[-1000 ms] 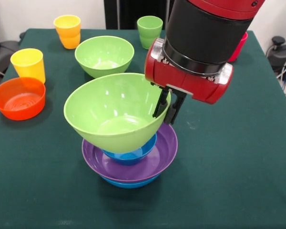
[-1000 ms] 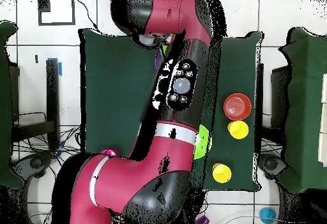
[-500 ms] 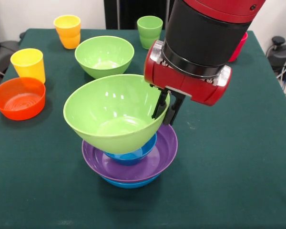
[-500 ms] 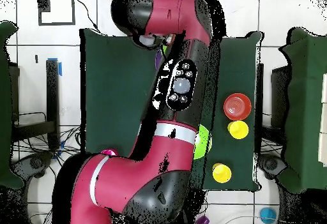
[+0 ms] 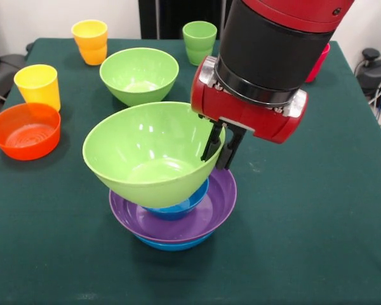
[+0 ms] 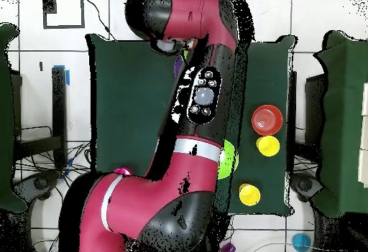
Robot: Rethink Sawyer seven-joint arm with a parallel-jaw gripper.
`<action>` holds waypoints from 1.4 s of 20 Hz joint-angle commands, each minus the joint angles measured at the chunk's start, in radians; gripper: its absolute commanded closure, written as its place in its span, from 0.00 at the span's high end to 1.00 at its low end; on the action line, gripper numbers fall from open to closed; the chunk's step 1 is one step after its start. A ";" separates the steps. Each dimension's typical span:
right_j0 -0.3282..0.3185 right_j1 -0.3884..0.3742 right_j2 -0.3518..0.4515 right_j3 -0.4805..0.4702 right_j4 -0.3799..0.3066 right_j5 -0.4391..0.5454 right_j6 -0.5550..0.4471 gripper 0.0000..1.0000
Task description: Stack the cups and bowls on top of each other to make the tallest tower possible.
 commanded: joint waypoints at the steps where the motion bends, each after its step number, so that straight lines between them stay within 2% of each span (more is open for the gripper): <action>1: 0.020 0.053 0.105 0.104 -0.077 -0.074 -0.113 0.00; 6: 0.018 0.065 0.098 0.080 -0.074 -0.061 -0.109 0.00; 17: 0.034 0.035 0.099 0.132 -0.072 -0.052 -0.101 0.00; 23: 0.056 -0.041 0.098 0.237 -0.078 -0.051 -0.097 0.00; 28: 0.061 -0.059 0.098 0.254 -0.078 -0.040 -0.094 0.00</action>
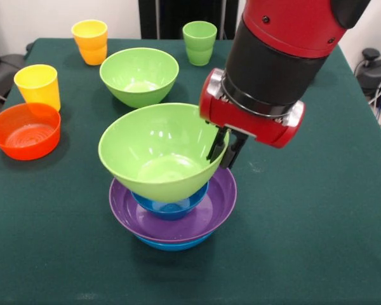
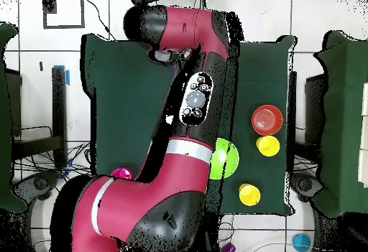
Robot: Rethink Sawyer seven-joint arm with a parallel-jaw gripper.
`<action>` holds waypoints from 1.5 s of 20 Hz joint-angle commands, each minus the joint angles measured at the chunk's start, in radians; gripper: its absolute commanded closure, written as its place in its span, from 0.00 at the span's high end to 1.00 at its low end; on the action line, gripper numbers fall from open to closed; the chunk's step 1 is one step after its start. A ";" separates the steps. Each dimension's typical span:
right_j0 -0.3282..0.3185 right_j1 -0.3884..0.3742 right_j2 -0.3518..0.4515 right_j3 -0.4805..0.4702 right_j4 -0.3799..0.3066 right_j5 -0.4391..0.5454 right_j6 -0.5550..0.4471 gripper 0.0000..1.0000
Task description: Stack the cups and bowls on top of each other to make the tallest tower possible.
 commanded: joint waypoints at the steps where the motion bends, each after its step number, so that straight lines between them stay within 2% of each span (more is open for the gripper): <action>1: 0.026 -0.047 0.099 0.151 -0.067 -0.012 -0.094 0.00; 5: 0.021 -0.033 0.110 0.157 -0.069 -0.038 -0.095 0.00; 13: 0.024 -0.049 0.129 0.238 -0.084 -0.111 -0.096 0.00; 15: 0.019 -0.038 0.129 0.222 -0.086 -0.109 -0.099 0.00; 22: 0.011 -0.024 0.142 0.250 -0.098 -0.167 -0.097 0.00; 30: 0.018 -0.001 0.149 0.259 -0.100 -0.212 -0.057 0.00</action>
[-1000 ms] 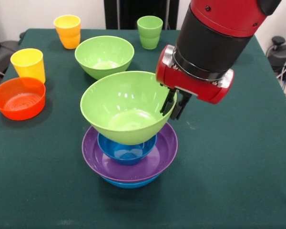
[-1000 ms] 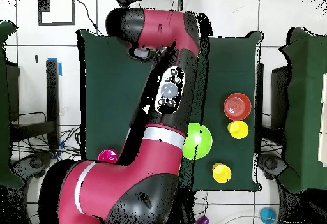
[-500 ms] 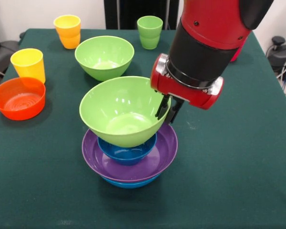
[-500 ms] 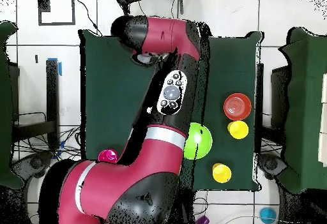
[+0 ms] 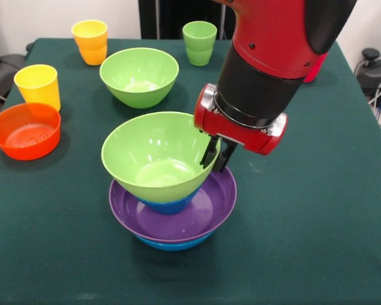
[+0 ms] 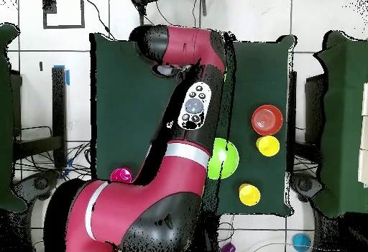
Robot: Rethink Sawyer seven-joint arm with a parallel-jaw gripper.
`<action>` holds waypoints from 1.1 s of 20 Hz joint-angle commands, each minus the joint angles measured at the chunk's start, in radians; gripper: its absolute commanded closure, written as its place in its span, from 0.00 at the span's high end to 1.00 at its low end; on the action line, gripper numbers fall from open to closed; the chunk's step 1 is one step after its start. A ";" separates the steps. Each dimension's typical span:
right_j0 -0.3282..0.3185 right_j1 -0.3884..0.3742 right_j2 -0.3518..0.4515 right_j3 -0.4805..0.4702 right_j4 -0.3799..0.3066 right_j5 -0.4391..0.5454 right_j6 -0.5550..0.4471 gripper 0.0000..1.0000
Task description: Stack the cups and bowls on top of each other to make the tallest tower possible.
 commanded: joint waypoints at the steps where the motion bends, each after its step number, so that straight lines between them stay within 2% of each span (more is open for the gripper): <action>1: 0.002 0.022 0.121 0.100 -0.069 -0.068 -0.056 0.00; 12: 0.005 0.029 0.124 0.094 -0.059 -0.075 -0.039 0.00; 22: 0.011 0.007 0.127 0.103 -0.049 -0.043 -0.043 0.00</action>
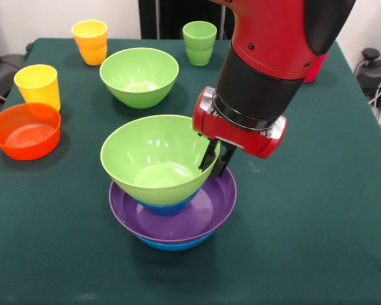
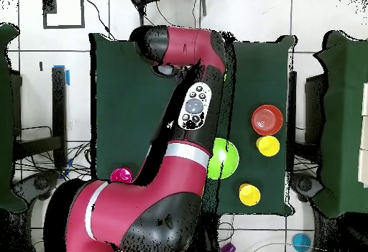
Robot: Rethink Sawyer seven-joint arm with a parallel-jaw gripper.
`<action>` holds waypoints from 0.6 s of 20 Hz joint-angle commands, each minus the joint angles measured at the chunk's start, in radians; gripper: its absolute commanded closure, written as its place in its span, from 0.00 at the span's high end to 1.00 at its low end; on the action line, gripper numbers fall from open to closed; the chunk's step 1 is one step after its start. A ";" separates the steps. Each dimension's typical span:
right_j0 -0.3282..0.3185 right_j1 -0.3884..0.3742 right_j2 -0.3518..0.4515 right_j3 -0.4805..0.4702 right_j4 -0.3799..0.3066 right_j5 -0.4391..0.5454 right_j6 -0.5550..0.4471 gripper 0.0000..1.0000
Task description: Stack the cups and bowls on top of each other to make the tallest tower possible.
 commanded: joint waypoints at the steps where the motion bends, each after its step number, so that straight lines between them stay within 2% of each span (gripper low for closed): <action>1: 0.011 0.006 0.128 0.103 -0.049 -0.014 -0.044 0.00; 5: 0.007 0.005 0.133 0.100 -0.048 -0.015 -0.055 0.00; 6: 0.003 -0.001 0.140 0.111 -0.046 -0.034 -0.057 1.00; 12: 0.001 0.013 0.136 0.085 -0.047 -0.013 -0.056 1.00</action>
